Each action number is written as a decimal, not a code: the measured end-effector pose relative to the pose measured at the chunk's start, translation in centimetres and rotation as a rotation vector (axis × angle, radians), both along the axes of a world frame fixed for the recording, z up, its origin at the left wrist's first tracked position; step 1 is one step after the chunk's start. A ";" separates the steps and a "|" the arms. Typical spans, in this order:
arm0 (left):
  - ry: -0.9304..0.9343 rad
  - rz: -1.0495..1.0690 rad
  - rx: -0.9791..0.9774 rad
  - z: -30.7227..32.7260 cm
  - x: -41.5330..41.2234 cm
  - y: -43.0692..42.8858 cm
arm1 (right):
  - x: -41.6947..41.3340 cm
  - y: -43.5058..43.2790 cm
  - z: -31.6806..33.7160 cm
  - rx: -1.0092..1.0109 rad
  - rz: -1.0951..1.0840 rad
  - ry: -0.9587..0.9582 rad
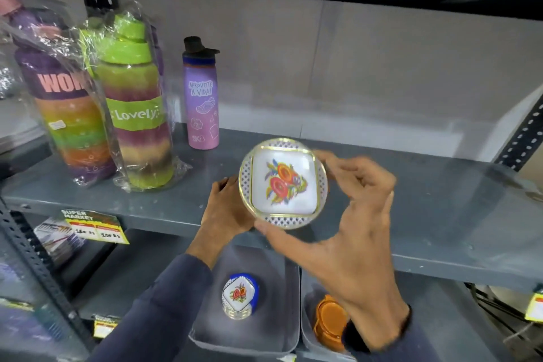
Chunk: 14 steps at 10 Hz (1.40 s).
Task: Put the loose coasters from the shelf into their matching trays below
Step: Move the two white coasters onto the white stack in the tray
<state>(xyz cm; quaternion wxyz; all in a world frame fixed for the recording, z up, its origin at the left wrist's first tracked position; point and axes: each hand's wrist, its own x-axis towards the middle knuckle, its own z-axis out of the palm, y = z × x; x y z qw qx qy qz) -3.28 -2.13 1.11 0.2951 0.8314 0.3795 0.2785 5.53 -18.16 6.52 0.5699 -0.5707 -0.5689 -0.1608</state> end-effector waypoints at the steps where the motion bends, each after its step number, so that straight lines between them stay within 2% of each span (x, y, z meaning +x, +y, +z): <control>1: 0.204 -0.003 0.140 -0.5 1.0 1.5 | -1.2 -1.4 -4.6 -0.137 0.065 0.131; 2: 0.294 0.070 0.247 -1.4 2.4 3.0 | -2.0 -2.0 -9.0 -0.246 0.087 0.183; 3: 0.348 0.079 0.279 -1.8 2.9 3.8 | -2.5 -1.2 -17.9 -0.470 0.008 0.159; 5: 0.355 0.076 0.290 -1.9 2.8 4.3 | -3.8 3.5 -28.7 -0.880 0.014 0.295; 6: 0.352 0.068 0.289 -2.0 2.6 4.2 | -4.2 5.8 -30.6 -0.980 0.023 0.302; 7: 0.344 0.075 0.295 -1.9 2.6 4.4 | -3.9 9.3 -32.8 -1.099 -0.015 0.206; 11: 0.348 0.078 0.305 -2.0 2.8 4.6 | -3.3 12.7 -34.8 -1.202 -0.094 -0.101; 12: 0.349 0.074 0.309 -2.0 2.8 4.7 | -3.3 12.8 -34.9 -1.204 -0.112 -0.111; 14: 0.348 0.070 0.312 -2.0 2.7 4.6 | -2.9 13.0 -34.9 -1.267 -0.102 -0.002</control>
